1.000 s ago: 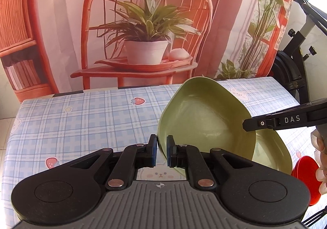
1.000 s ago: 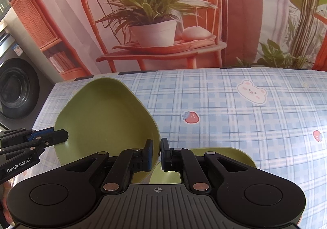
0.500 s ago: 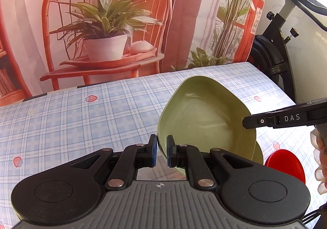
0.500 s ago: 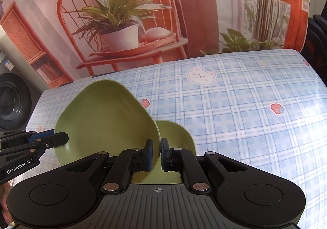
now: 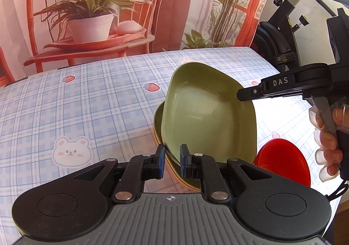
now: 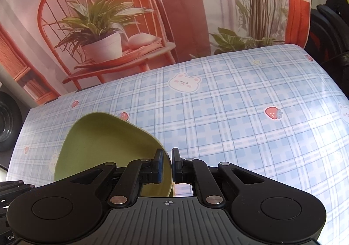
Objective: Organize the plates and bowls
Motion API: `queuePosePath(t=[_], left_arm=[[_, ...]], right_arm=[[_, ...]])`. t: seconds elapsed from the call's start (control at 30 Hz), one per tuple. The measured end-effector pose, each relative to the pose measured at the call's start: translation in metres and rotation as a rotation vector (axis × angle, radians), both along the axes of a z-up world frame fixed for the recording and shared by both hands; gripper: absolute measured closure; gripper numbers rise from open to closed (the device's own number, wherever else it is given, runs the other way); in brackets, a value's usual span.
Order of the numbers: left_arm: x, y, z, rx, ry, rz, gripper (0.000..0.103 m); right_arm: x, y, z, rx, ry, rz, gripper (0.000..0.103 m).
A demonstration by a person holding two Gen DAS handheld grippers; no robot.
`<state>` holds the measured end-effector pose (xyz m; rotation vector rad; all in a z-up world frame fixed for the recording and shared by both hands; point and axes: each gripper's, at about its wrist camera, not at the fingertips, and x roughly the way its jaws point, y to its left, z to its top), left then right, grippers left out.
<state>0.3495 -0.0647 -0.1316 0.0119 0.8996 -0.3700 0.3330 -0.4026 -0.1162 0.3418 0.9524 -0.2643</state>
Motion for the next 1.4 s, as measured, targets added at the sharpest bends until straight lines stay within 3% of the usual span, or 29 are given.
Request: queuePosePath(t=[0.47,0.83,1.1,1.4], left_arm=[[-0.011,0.008,-0.013,-0.089,0.073,0.005,0.083],[-0.013,0.006,-0.011,-0.094,0.061,0.014,0.081],[-0.014,0.008,-0.006,-0.103,0.068,0.011,0.080],[-0.013,0.021,0.012,-0.157,0.005,0.026,0.080]], right_arm=[[0.020,0.013,-0.006,-0.074,0.008,0.050,0.091],[0.009,0.011,-0.005,-0.056,0.029,0.051,0.085],[0.003,0.013,-0.016,-0.054,0.113,0.068,0.083],[0.001,0.010,-0.025,-0.037,0.138,0.048,0.083]])
